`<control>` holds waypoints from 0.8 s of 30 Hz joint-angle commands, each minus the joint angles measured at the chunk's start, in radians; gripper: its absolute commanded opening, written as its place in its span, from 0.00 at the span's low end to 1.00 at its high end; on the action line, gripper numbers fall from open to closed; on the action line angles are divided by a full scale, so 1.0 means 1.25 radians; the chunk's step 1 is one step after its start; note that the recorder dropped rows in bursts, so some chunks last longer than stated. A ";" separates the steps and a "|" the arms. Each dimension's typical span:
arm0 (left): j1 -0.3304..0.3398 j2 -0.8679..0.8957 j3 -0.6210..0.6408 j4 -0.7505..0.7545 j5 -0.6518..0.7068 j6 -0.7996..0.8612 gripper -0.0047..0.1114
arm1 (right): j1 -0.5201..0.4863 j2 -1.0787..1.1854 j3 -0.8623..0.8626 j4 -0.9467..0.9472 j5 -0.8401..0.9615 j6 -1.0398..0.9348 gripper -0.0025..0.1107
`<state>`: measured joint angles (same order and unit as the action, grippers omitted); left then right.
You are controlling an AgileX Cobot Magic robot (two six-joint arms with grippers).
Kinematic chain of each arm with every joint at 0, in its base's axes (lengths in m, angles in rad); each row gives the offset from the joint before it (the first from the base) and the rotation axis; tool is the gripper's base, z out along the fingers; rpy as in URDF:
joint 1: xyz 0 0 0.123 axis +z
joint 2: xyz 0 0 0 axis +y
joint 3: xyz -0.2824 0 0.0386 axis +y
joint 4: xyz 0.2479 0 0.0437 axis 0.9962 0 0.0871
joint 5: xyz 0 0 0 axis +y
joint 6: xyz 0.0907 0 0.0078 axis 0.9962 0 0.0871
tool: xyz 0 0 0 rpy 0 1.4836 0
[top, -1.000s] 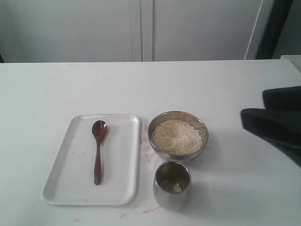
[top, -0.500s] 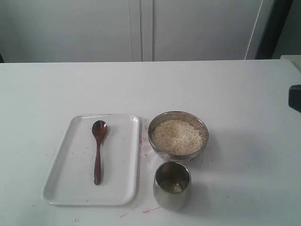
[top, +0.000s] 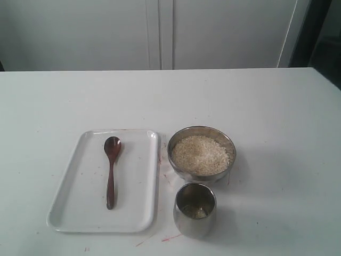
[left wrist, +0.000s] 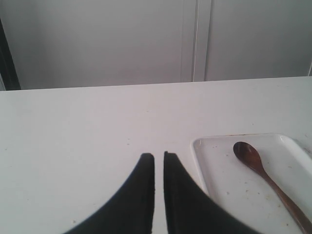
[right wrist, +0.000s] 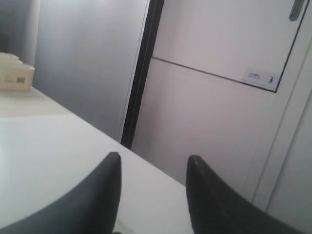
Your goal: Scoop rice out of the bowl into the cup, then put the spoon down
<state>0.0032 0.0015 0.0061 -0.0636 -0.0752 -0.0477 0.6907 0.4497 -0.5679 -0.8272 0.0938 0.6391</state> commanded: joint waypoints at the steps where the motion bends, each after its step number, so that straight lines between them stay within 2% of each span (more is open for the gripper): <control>1: -0.005 -0.001 -0.005 -0.003 -0.003 -0.001 0.16 | -0.191 -0.006 0.066 0.023 -0.213 0.080 0.39; 6: -0.005 -0.001 -0.005 -0.003 -0.003 -0.001 0.16 | -0.399 -0.061 0.142 0.018 -0.403 0.163 0.39; 9: -0.005 -0.001 -0.005 -0.003 -0.003 -0.001 0.16 | -0.457 -0.087 0.159 0.018 -0.417 0.196 0.39; 16: -0.005 -0.001 -0.005 -0.003 -0.003 -0.001 0.16 | -0.457 -0.098 0.181 0.018 -0.400 0.203 0.39; 18: -0.005 -0.001 -0.005 -0.003 -0.003 -0.001 0.16 | -0.455 -0.123 0.198 0.028 -0.353 0.182 0.39; 20: -0.005 -0.001 -0.005 -0.003 -0.003 -0.001 0.16 | -0.455 -0.154 0.223 0.121 -0.307 0.112 0.39; 24: -0.005 -0.001 -0.005 -0.003 -0.003 -0.001 0.16 | -0.455 -0.219 0.291 0.405 -0.295 -0.150 0.39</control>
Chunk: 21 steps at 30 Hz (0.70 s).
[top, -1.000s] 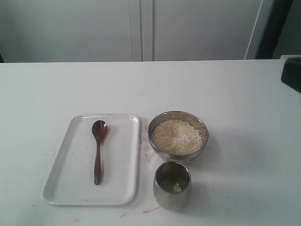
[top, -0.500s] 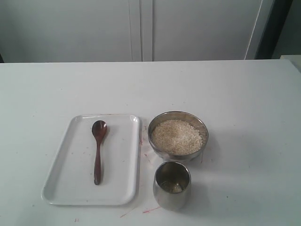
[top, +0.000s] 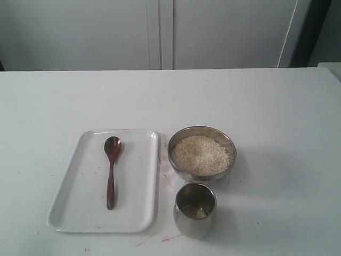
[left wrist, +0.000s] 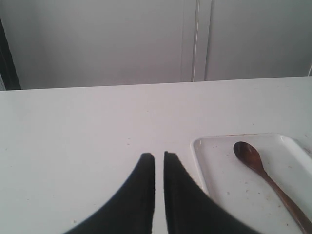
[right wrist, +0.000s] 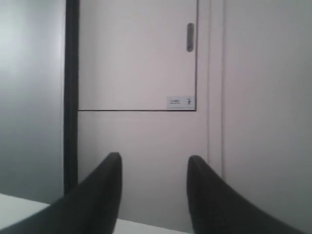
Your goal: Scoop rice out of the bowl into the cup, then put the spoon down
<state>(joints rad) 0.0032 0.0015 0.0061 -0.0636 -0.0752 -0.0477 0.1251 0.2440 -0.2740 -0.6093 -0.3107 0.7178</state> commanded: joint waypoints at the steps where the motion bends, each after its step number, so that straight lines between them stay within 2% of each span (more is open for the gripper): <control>1: -0.005 -0.001 -0.005 -0.003 -0.003 -0.001 0.16 | -0.004 -0.069 0.071 0.264 0.028 -0.243 0.39; 5: -0.005 -0.001 -0.005 -0.003 -0.003 -0.001 0.16 | -0.014 -0.125 0.118 0.279 0.032 -0.302 0.39; 13: -0.005 -0.001 -0.005 -0.003 -0.003 -0.001 0.16 | -0.120 -0.173 0.185 0.298 0.055 -0.337 0.39; 18: -0.005 -0.001 -0.005 -0.003 -0.003 -0.001 0.16 | -0.140 -0.182 0.219 0.359 0.056 -0.433 0.39; 21: -0.005 -0.001 -0.005 -0.003 -0.003 -0.001 0.16 | -0.140 -0.188 0.219 0.357 0.143 -0.449 0.39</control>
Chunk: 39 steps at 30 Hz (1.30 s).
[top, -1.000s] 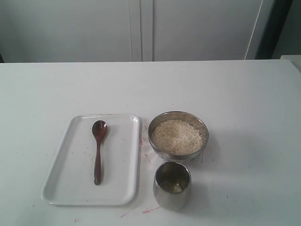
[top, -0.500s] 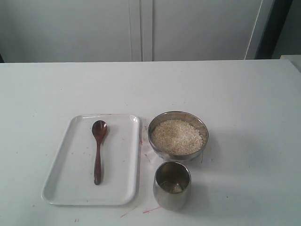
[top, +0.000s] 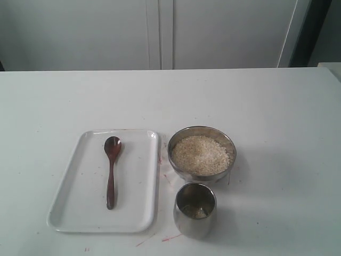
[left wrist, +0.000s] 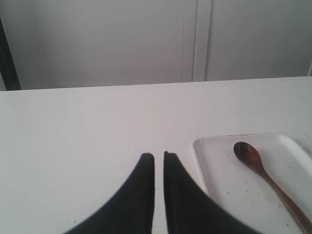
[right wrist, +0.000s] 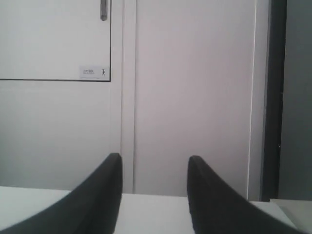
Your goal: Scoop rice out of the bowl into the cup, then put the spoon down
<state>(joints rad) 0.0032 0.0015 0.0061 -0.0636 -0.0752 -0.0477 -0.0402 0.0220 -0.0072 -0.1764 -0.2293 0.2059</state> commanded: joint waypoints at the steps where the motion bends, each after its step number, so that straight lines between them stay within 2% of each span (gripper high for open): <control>1: -0.005 -0.001 -0.005 -0.003 -0.003 -0.001 0.16 | -0.008 -0.010 0.006 0.011 0.093 -0.062 0.39; 8: -0.005 -0.001 -0.005 -0.003 -0.003 -0.001 0.16 | -0.008 -0.010 0.006 0.009 0.179 -0.127 0.39; 28: -0.005 -0.001 -0.005 -0.003 -0.003 -0.001 0.16 | -0.008 -0.010 0.006 0.038 0.163 -0.099 0.39; 30: -0.005 -0.001 -0.005 -0.003 -0.003 -0.001 0.16 | -0.008 -0.010 0.006 0.035 0.159 -0.099 0.34; 31: -0.005 -0.001 -0.005 -0.003 -0.003 -0.001 0.16 | -0.008 -0.010 0.006 0.033 0.159 -0.123 0.22; 34: -0.005 -0.001 -0.005 -0.003 -0.003 -0.001 0.16 | -0.008 -0.010 0.006 0.033 0.165 -0.129 0.02; 39: -0.005 -0.001 -0.005 -0.003 -0.003 -0.001 0.16 | -0.008 -0.010 0.006 0.035 0.197 -0.129 0.02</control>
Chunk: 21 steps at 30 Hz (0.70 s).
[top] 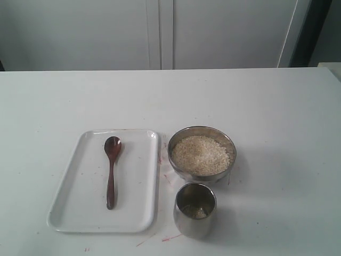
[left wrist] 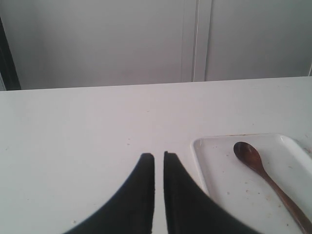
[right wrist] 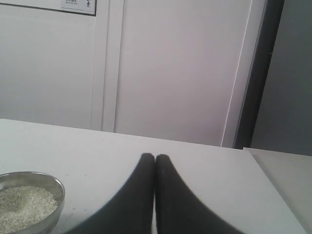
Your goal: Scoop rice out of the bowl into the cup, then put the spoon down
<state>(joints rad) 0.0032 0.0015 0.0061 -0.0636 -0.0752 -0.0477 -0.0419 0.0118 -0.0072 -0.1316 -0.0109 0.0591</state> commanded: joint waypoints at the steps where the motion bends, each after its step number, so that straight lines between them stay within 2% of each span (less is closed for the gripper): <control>1: -0.005 -0.001 -0.005 -0.003 -0.003 -0.001 0.16 | -0.006 -0.002 0.006 -0.003 0.034 -0.022 0.02; 4: -0.005 -0.001 -0.005 -0.003 -0.003 -0.001 0.16 | -0.006 -0.002 0.006 -0.003 0.076 -0.042 0.02; 21: -0.005 -0.001 -0.005 -0.003 -0.003 -0.001 0.16 | -0.006 -0.002 0.006 0.000 0.077 -0.041 0.02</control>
<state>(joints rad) 0.0032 0.0015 0.0061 -0.0636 -0.0752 -0.0477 -0.0419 0.0118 -0.0072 -0.1316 0.0843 0.0159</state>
